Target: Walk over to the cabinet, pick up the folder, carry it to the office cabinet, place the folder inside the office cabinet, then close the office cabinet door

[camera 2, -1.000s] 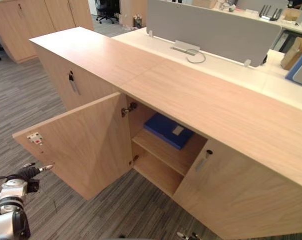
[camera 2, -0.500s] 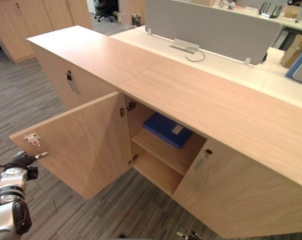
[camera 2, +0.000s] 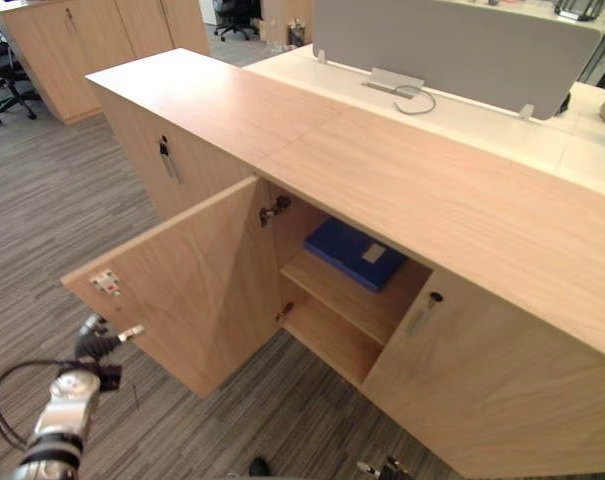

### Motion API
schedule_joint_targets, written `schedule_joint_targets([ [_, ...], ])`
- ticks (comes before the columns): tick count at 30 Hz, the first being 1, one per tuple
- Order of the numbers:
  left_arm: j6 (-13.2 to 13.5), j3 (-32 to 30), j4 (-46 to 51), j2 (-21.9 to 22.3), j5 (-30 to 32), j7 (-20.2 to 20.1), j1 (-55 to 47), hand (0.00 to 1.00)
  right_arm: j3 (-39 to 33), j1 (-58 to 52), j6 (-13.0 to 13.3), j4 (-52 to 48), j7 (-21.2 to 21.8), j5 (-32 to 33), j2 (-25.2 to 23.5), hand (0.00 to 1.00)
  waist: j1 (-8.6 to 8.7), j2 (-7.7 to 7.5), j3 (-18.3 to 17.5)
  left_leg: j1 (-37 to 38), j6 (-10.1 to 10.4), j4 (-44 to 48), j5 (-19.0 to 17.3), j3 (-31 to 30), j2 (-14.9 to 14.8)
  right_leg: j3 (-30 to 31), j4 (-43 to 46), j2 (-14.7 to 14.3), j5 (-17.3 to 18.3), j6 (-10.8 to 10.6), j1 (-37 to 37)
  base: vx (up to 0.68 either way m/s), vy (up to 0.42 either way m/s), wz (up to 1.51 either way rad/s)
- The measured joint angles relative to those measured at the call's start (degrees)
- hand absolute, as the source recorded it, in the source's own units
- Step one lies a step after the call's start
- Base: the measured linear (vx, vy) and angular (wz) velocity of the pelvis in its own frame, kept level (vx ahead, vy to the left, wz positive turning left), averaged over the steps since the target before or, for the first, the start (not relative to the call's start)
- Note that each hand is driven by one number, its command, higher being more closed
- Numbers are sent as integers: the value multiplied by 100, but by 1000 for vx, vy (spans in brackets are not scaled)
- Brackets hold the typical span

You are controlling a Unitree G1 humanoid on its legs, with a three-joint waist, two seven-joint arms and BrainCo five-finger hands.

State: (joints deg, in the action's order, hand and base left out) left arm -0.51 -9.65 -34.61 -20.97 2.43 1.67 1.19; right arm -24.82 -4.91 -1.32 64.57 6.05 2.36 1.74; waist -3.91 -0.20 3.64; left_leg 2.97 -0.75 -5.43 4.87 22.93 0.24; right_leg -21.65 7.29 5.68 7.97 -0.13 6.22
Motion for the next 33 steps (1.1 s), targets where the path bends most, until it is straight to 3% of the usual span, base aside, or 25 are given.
schedule_joint_targets([
  [6,223,1460,502,709,8,-946,-1271,0,173,76,33,37,2,-172,29,0,71,-13,-8,-13,-52,0,-29,-23,110,4,-50,105,46,-83,8,-22,38,3],
  [11,239,1806,615,1055,69,-1403,-1837,0,242,133,66,47,7,-363,15,0,118,-48,-29,-36,-129,2,-42,-23,144,6,-91,128,6,-178,5,11,8,0],
  [18,362,1616,1110,1047,-44,-1452,-2187,0,463,189,83,61,12,-381,23,0,113,-53,-34,-26,-156,2,-20,-72,128,-17,-91,95,-6,-197,49,24,-18,3],
  [23,420,1619,1167,1132,-1247,-1564,-2187,0,665,301,125,150,22,-384,-11,0,130,-47,-45,8,-129,-3,-5,-87,90,-32,-88,62,-5,-199,86,-22,-13,1],
  [27,474,1640,1157,1408,-1626,-1565,-2128,0,717,302,149,177,12,-368,-17,0,167,-47,-45,-3,-93,-5,-8,-111,93,-41,-87,67,10,-222,85,-49,-10,3],
  [31,635,1467,721,1713,-1652,-1296,-1845,0,820,303,240,250,-3,-353,-9,0,194,-58,-52,-30,-90,-4,10,-180,116,-99,-91,92,43,-267,82,-38,3,11],
  [33,717,1067,243,1859,-1727,-1076,-1636,0,816,298,269,251,-3,-329,-11,0,230,-78,-65,-73,-96,-3,15,-212,129,-131,-107,97,45,-271,60,-8,5,8],
])
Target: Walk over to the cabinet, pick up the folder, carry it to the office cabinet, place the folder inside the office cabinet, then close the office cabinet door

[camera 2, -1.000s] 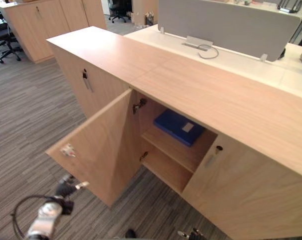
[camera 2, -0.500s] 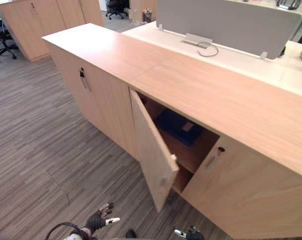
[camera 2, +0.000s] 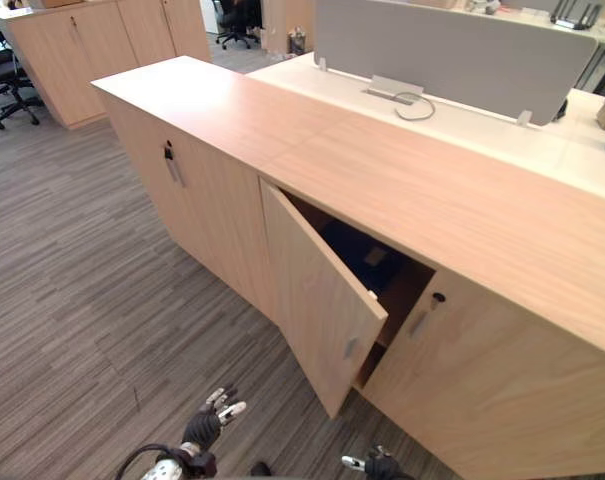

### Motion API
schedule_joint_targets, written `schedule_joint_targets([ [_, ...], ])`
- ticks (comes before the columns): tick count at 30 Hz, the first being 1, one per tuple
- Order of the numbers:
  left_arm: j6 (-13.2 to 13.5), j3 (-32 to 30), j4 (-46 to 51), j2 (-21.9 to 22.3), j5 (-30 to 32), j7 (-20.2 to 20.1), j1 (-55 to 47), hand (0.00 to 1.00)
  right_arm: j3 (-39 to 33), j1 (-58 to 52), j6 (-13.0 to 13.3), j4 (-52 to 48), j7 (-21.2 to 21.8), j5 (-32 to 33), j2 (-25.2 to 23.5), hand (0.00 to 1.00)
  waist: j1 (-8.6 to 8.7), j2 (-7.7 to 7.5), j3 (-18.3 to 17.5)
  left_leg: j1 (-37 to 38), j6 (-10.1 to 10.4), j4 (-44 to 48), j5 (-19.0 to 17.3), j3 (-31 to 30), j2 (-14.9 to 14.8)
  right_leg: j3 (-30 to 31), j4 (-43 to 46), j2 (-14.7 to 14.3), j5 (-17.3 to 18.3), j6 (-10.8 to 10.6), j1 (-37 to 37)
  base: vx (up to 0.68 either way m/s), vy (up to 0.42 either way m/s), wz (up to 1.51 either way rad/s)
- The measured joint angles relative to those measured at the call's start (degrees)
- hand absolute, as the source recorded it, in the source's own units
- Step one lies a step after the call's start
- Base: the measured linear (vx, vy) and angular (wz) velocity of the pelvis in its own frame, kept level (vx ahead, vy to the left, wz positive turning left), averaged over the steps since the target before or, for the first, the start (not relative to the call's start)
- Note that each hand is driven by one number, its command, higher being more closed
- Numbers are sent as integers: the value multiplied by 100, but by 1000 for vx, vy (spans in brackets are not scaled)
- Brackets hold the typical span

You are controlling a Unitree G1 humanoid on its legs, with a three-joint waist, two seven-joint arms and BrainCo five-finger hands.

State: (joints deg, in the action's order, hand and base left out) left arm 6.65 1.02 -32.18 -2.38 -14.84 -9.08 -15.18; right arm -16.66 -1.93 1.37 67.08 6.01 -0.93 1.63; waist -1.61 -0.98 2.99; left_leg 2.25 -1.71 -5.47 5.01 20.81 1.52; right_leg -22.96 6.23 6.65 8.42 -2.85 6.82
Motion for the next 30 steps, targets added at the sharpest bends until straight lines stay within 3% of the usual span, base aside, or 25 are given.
schedule_joint_targets([
  [8,128,-1096,-1361,-80,-19,607,275,0,-262,-23,25,7,4,180,-27,0,70,-95,-2,-53,-79,254,-192,83,1,57,-76,24,-26,-39,47,26,2,-4],
  [9,127,-1223,-1603,-129,-19,647,309,0,-374,-32,22,9,5,202,-28,0,86,-120,15,-297,-67,930,-566,117,-121,96,-67,44,-59,-82,83,33,-36,-19],
  [11,105,-1662,-1983,-135,28,662,299,0,-572,-85,-9,7,9,196,30,0,73,-24,28,-695,-43,2332,-1342,133,-527,145,-62,-76,-68,-95,244,45,-44,-23],
  [13,92,-2111,-2357,-134,56,730,310,0,-703,-90,-16,6,8,195,74,0,54,90,66,-903,-12,3168,-1700,19,-834,251,-89,-225,-66,-92,369,32,1,-33],
  [16,37,-2625,-2715,-80,123,884,283,0,-699,-69,-16,-5,6,195,100,0,-49,116,150,-1156,3,3971,-1756,-537,-936,529,-161,-277,-87,-61,407,-47,39,-57],
  [18,25,-2854,-2817,96,216,962,218,0,-673,-25,-15,-18,-5,196,175,0,-173,171,269,-1335,44,4447,-1759,-1383,-782,925,-150,-265,-111,-83,377,-143,137,-84],
  [19,25,-2958,-2810,202,247,965,160,0,-638,-18,-15,-33,-23,196,207,0,-225,254,240,-1385,110,4449,-1905,-1966,-613,1130,-96,-263,-132,-101,260,-184,236,-115],
  [20,18,-3159,-2806,375,225,970,-2,0,-562,27,-9,-83,-58,191,265,0,-277,400,199,-1237,234,3813,-2000,-3020,-387,1548,-19,-323,-140,-86,-21,-149,213,-126],
  [21,16,-3230,-2808,411,181,975,-50,0,-551,35,0,-115,-59,184,253,0,-304,416,199,-1106,373,3530,-2050,-3259,-351,1689,-2,-330,-173,-111,-128,-123,230,-121],
  [23,26,-3331,-2800,401,73,985,-98,0,-363,-48,7,-102,-55,145,137,0,-294,198,197,-920,327,2992,-1769,-3048,-190,1889,-159,-168,-351,-79,-189,-34,120,-59],
  [26,41,-3389,-2800,384,60,967,-125,0,-183,-126,48,-103,-57,-32,71,0,-277,26,54,-694,276,2470,-1556,-2669,-148,2107,-514,-18,-657,-114,-174,-4,94,-53],
  [30,52,-3092,-2800,255,71,944,-18,0,-72,-198,109,-99,-57,-5,40,0,-154,-18,-89,-363,303,1767,-1247,-2545,-88,2189,-623,57,-708,-169,-190,40,-19,-14],
])
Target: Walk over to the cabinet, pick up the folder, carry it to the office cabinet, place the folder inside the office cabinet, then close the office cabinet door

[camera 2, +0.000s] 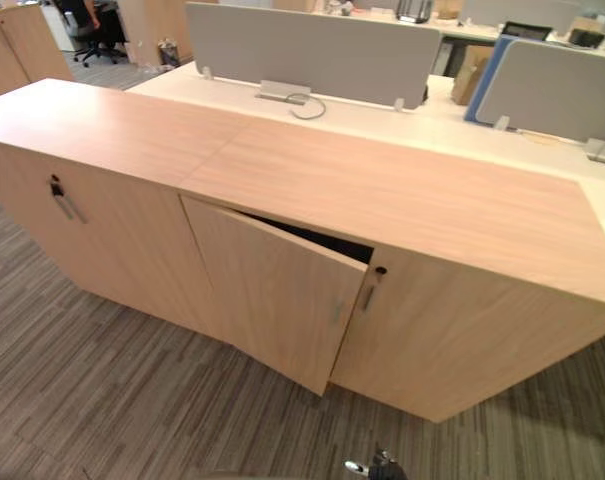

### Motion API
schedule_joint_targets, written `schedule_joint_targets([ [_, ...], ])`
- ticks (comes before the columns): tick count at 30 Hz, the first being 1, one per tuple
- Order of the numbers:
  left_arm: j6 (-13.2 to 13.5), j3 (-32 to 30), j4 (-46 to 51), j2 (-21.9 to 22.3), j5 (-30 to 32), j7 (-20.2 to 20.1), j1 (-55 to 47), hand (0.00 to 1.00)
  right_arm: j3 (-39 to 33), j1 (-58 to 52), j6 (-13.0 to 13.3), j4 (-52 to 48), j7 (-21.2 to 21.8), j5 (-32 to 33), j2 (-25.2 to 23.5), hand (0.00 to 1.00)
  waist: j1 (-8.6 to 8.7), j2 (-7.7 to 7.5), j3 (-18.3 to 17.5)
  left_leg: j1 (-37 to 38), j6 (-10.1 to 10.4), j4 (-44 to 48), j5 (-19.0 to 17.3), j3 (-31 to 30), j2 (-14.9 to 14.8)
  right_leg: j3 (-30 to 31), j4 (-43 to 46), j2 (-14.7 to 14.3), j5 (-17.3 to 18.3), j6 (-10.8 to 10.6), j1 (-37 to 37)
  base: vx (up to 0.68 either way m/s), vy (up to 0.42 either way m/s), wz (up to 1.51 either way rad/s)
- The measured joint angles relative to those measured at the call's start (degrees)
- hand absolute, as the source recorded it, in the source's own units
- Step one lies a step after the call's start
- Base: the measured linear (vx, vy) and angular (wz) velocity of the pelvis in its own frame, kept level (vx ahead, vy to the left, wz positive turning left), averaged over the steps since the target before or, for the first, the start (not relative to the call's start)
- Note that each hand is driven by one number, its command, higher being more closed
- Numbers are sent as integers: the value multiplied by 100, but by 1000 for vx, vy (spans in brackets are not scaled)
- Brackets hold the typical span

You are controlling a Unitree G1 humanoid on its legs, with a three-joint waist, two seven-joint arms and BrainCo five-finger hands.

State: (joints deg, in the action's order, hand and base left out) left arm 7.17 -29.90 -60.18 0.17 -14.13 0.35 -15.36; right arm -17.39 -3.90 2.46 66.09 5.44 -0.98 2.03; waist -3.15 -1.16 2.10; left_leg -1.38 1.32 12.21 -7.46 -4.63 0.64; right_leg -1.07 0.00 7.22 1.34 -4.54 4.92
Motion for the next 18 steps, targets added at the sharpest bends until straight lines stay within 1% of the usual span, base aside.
schedule_joint_targets([
  [1,2,166,0,-73,56,-4,114,0,85,-10,7,7,0,-4,18,0,47,-16,-53,73,8,-168,72,15,-29,0,-47,-25,-14,-23,7,43,-44,-3],
  [4,1,526,19,-202,80,-4,373,0,86,-16,15,31,-15,7,26,0,72,-18,-91,196,23,-328,137,76,-148,12,-74,-129,-26,-27,6,71,-76,-13],
  [6,-2,708,154,-203,28,-5,486,0,97,-14,16,46,-30,32,40,0,85,-12,-99,262,36,-398,145,119,-198,21,-87,-165,-32,-18,11,55,-58,-15],
  [8,18,959,408,-201,-18,-4,610,0,122,-13,18,47,-61,70,78,0,166,-12,-122,265,36,-430,145,156,-207,38,-124,-171,-39,-14,4,37,-11,-11],
  [9,85,1007,475,-201,-7,3,692,0,122,-7,18,47,-69,89,91,0,209,-15,-123,280,36,-458,145,190,-207,62,-138,-168,-49,-12,-6,19,14,-12],
  [11,136,1069,478,-208,130,25,741,0,126,-4,16,50,-97,90,115,0,227,-14,-122,356,35,-526,145,299,-204,145,-170,-155,-73,-10,-5,23,34,-25],
  [14,135,1202,429,-216,562,46,713,0,126,-3,15,58,-124,89,146,0,263,-22,-123,372,28,-586,149,417,-187,146,-248,-134,-162,-32,-42,13,45,-22],
  [18,122,1293,148,-228,735,30,707,0,117,-4,14,62,-161,86,149,0,272,-24,-120,377,16,-592,156,500,-177,144,-330,-121,-237,-31,-42,-2,31,-12],
])
